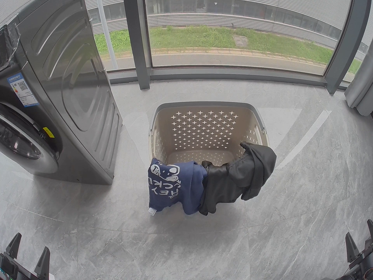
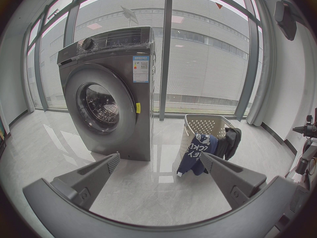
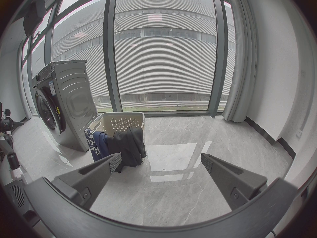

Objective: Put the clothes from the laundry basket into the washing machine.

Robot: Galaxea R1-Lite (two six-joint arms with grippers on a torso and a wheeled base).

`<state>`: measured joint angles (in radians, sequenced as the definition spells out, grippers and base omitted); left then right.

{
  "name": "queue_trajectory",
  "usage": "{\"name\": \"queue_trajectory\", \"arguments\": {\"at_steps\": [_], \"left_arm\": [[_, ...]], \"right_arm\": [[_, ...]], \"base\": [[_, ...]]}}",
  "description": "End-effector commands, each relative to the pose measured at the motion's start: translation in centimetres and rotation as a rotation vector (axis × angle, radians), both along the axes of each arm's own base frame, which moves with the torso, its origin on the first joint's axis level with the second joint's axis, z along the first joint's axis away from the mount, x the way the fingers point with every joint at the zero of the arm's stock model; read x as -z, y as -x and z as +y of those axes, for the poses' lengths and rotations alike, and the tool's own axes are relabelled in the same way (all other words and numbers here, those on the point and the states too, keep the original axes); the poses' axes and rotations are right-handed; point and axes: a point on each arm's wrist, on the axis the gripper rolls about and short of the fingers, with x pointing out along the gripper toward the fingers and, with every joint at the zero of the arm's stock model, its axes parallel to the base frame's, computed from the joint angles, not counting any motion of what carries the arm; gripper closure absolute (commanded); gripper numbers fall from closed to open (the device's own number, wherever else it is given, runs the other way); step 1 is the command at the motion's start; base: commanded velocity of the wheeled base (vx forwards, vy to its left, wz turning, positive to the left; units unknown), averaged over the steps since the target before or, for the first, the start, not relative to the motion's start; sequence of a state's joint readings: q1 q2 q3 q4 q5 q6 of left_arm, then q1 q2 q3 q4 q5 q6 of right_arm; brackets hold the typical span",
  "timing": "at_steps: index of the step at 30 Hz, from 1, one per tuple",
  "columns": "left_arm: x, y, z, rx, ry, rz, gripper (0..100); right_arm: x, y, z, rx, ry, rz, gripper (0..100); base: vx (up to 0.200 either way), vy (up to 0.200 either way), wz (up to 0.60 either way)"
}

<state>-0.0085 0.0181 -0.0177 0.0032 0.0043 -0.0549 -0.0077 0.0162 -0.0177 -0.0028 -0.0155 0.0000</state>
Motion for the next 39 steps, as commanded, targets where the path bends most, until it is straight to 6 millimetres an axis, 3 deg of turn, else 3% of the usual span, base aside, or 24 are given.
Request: {"name": "queue_trajectory", "arguments": {"at_steps": [1, 10, 16, 28, 39], "left_arm": [[0.49, 0.02, 0.00, 0.000, 0.000, -0.002, 0], [0.49, 0.02, 0.00, 0.000, 0.000, -0.002, 0], [0.49, 0.02, 0.01, -0.001, 0.000, -0.002, 0], [0.49, 0.02, 0.01, -0.001, 0.000, -0.002, 0], [0.49, 0.02, 0.01, -0.001, 0.000, -0.002, 0]], "right_arm": [[0.52, -0.01, 0.00, 0.000, 0.000, 0.001, 0], [0.52, -0.01, 0.00, 0.000, 0.000, 0.001, 0], [0.52, -0.01, 0.00, 0.000, 0.000, 0.001, 0], [0.52, -0.01, 0.00, 0.000, 0.000, 0.001, 0], [0.52, -0.01, 0.00, 0.000, 0.000, 0.001, 0]], "base": [[0.000, 0.000, 0.00], [0.000, 0.000, 0.00], [0.000, -0.200, 0.00], [0.000, 0.000, 0.00], [0.200, 0.000, 0.00]]}}
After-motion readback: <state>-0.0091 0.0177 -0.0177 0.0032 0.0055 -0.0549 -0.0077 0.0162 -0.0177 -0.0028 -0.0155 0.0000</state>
